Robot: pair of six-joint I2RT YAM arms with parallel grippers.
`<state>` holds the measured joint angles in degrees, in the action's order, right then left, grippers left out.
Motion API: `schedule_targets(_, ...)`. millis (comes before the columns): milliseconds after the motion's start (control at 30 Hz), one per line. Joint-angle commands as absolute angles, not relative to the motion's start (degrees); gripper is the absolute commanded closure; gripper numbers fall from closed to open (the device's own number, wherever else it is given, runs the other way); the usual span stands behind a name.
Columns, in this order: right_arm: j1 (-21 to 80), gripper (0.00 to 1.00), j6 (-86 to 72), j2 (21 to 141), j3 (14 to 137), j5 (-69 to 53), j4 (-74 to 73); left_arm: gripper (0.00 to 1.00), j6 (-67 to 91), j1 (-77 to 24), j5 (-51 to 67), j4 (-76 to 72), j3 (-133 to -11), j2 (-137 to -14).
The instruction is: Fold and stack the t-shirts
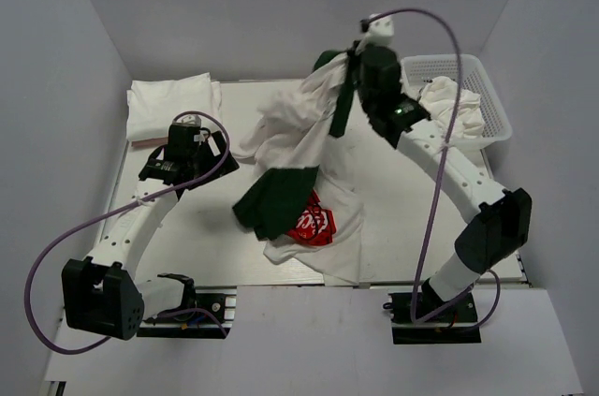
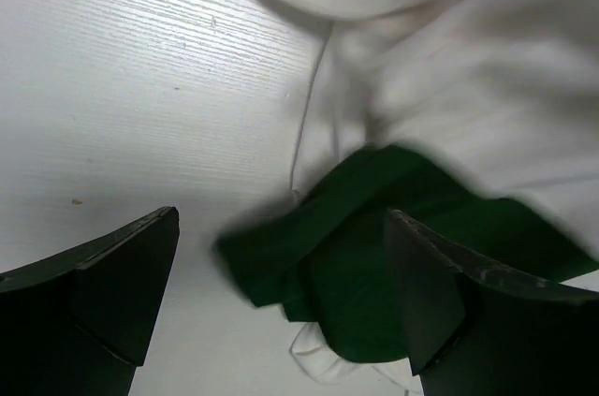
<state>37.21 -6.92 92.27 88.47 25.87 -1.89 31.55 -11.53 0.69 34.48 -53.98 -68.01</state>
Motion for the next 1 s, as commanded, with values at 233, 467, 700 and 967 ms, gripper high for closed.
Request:
schedule_targets(233, 15.8, 1.00, -3.6, 96.2, 116.8, 37.4, -3.2, 0.00, 31.8, -11.8, 1.0, 34.3, -55.0, -67.8)
schedule_targets(467, 4.8, 1.00, 1.9, 105.9, 133.6, 36.9, -0.8, 0.00, 31.8, -11.8, 1.7, 33.7, -55.5, -70.6)
schedule_targets(700, -3.0, 1.00, 3.8, 111.0, 134.9, 34.5, 4.3, 0.00, 31.8, -11.8, 3.4, 32.0, -56.2, -74.2)
schedule_targets(967, -8.1, 1.00, 10.9, 109.3, 135.6, 41.9, 16.7, 0.00, 32.4, -11.8, 6.5, 28.9, -58.0, -79.1)
